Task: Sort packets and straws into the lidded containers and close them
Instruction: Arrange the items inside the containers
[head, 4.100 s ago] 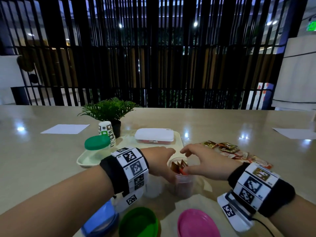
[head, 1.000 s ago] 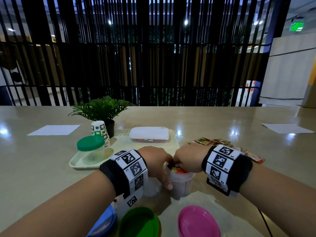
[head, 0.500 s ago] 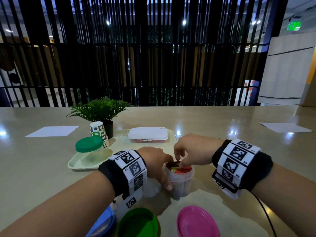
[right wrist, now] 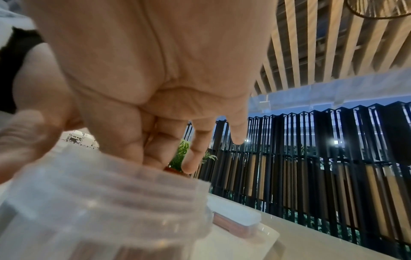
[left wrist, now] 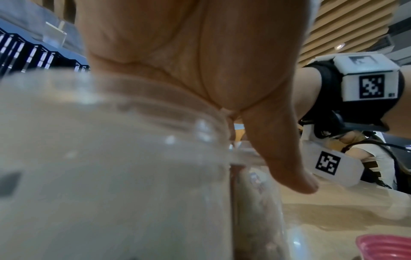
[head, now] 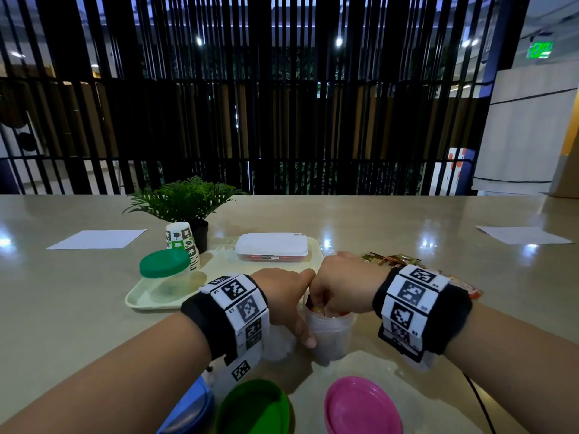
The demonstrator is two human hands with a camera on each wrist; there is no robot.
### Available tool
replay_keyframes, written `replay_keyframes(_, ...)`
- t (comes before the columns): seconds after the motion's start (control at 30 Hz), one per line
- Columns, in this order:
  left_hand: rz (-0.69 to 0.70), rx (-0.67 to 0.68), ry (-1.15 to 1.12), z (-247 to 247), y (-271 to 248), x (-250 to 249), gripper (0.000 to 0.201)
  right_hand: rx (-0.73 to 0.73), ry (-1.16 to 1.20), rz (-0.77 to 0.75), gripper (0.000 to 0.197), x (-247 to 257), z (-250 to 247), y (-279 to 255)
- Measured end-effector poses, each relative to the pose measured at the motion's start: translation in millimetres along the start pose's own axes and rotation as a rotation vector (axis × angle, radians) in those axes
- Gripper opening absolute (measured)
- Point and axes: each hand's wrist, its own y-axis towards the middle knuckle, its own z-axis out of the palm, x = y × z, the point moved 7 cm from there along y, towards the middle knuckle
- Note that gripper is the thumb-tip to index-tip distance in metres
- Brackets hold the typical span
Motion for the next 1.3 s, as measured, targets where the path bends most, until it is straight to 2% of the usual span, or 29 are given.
replay_keyframes(0.23, -0.007, 0.016, 0.007, -1.4, -0.6, -0.2, 0.093, 0.044, -0.004, -0.015, 0.018, 2.9, 7.2, -1.3)
replay_keyframes(0.37, -0.004, 0.006, -0.001, -1.2, -1.5, 0.3, 0.092, 0.101, 0.149, 0.037, 0.018, -7.5, 6.2, -5.5)
replay_keyframes(0.47, -0.003, 0.008, 0.022, -0.7, -1.2, -0.1, 0.092, 0.018, 0.256, 0.087, 0.013, -24.4, -4.1, -4.1)
replay_keyframes(0.57, -0.005, 0.030, 0.048, 0.8, -1.1, 0.3, 0.086, -0.076, 0.218, 0.139, 0.008, -37.0, -10.8, -4.1)
replay_keyframes(0.77, -0.027, 0.020, 0.026, 1.8, -0.3, 2.6, 0.084, -0.032, 0.040, 0.126, 0.019, -27.2, 10.9, 0.5)
replay_keyframes(1.0, -0.031, 0.002, 0.032, 1.3, -1.5, 2.1, 0.085, -0.164, 0.116, 0.129, 0.014, -36.1, -4.2, 5.5)
replay_keyframes(1.2, -0.007, -0.012, 0.052, -1.5, -3.0, -1.8, 0.083, -0.124, -0.059, 0.052, 0.017, -16.4, 9.7, 11.1)
replay_keyframes(1.3, -0.004, -0.011, 0.058, -2.3, -4.2, -2.5, 0.083, -0.115, -0.070, 0.039, 0.016, -15.2, 9.3, 10.5)
